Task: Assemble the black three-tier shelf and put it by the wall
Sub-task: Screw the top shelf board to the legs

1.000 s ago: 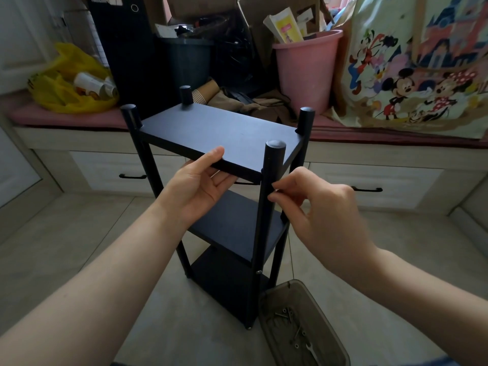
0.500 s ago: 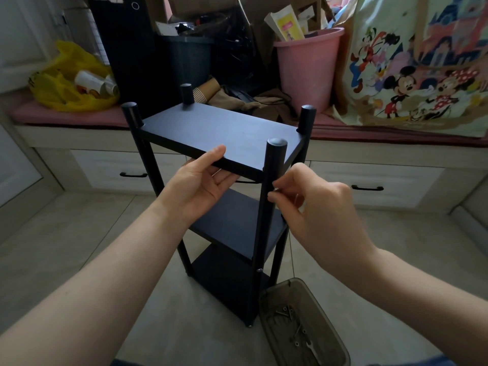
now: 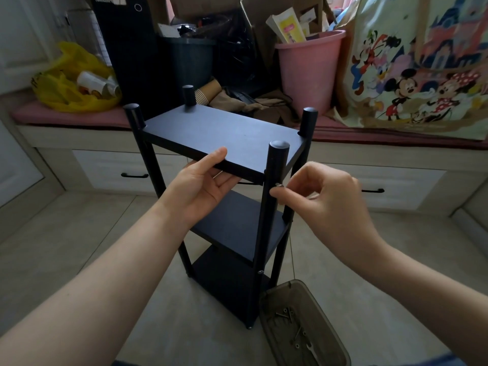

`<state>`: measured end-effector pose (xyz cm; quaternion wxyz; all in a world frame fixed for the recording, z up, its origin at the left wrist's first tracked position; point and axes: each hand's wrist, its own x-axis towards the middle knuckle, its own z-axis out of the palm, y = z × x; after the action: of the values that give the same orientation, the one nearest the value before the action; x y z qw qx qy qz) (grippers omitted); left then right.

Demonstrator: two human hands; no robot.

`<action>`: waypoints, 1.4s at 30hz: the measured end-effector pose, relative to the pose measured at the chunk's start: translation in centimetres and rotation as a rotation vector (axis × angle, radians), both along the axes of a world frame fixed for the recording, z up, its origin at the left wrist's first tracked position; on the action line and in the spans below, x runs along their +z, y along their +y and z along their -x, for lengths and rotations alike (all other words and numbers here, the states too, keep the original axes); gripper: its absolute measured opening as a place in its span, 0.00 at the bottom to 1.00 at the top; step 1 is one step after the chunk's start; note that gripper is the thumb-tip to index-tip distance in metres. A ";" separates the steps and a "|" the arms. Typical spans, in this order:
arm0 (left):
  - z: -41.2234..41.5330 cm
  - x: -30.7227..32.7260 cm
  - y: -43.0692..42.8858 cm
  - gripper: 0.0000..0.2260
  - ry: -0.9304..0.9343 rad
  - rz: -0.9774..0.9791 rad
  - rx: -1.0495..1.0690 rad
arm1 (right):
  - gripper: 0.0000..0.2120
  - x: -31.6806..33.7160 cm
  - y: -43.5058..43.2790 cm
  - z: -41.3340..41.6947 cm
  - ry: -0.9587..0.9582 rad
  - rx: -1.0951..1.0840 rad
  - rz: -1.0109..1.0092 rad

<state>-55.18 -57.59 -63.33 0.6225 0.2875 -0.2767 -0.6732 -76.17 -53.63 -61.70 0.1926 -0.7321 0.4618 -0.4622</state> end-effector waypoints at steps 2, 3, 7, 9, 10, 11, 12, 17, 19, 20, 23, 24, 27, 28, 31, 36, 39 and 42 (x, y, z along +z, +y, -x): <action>0.1 0.1 0.0 0.21 -0.003 0.002 -0.002 | 0.08 -0.1 0.1 0.0 -0.030 0.057 -0.056; 0.1 0.1 0.1 0.21 -0.003 0.004 -0.004 | 0.07 -0.2 0.1 0.0 -0.046 0.078 -0.066; 0.2 0.1 0.1 0.20 0.009 0.002 -0.002 | 0.05 -0.3 -0.1 0.2 -0.094 0.090 -0.077; 0.2 0.1 0.1 0.18 0.011 0.000 -0.004 | 0.05 -0.3 -0.4 0.3 -0.109 0.085 -0.097; 0.2 0.1 0.1 0.17 0.011 -0.001 -0.004 | 0.05 -0.3 -0.5 0.4 -0.115 0.081 -0.104; 0.2 0.0 0.1 0.17 0.011 -0.002 -0.005 | 0.06 -0.4 -0.6 0.5 -0.121 0.076 -0.107; 0.2 0.0 0.1 0.16 0.012 -0.002 -0.006 | 0.07 -0.4 -0.8 0.5 -0.131 0.069 -0.109; 0.2 0.0 0.1 0.16 0.013 0.003 -0.008 | 0.13 -0.8 -1.3 0.7 -0.213 0.080 -0.193; 0.2 0.0 0.1 0.17 0.012 0.002 -0.006 | 0.14 -1.3 -1.3 0.5 -0.249 0.135 -0.271; 0.2 -0.1 0.1 0.16 0.009 0.001 -0.003 | 0.15 -1.6 -1.3 0.4 -0.266 0.158 -0.314; 0.2 0.0 0.0 0.15 -0.003 0.004 0.002 | 0.24 -1.7 -1.4 0.5 -0.293 0.208 -0.350; 0.2 0.0 0.1 0.14 -0.008 0.006 0.002 | 0.26 -1.6 -1.5 0.6 -0.280 0.239 -0.329; 0.3 -0.1 0.2 0.15 -0.018 0.009 -0.003 | 0.24 -1.1 -1.6 0.7 -0.233 0.336 -0.299; 0.3 -0.1 0.2 0.15 -0.022 0.009 -0.004 | 0.22 -1.1 -1.7 0.7 -0.226 0.350 -0.296; 0.3 0.0 0.3 0.16 -0.042 0.010 0.001 | 0.20 -1.4 -1.9 0.8 -0.223 0.358 -0.274; 0.3 -0.1 0.3 0.16 -0.037 0.008 0.004 | 0.18 -1.4 -2.0 0.8 -0.284 0.377 -0.275; 0.3 -0.1 0.2 0.15 -0.037 0.007 0.005 | 0.20 -1.2 -1.7 1.2 -0.288 0.372 -0.313; 0.2 -0.2 0.2 0.14 -0.045 0.005 0.007 | 0.23 -1.3 -1.5 2.0 -0.314 0.312 -0.348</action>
<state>-55.34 -57.41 -63.50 0.6191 0.3022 -0.2913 -0.6637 -78.12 -55.17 -62.97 0.4534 -0.6698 0.3802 -0.4486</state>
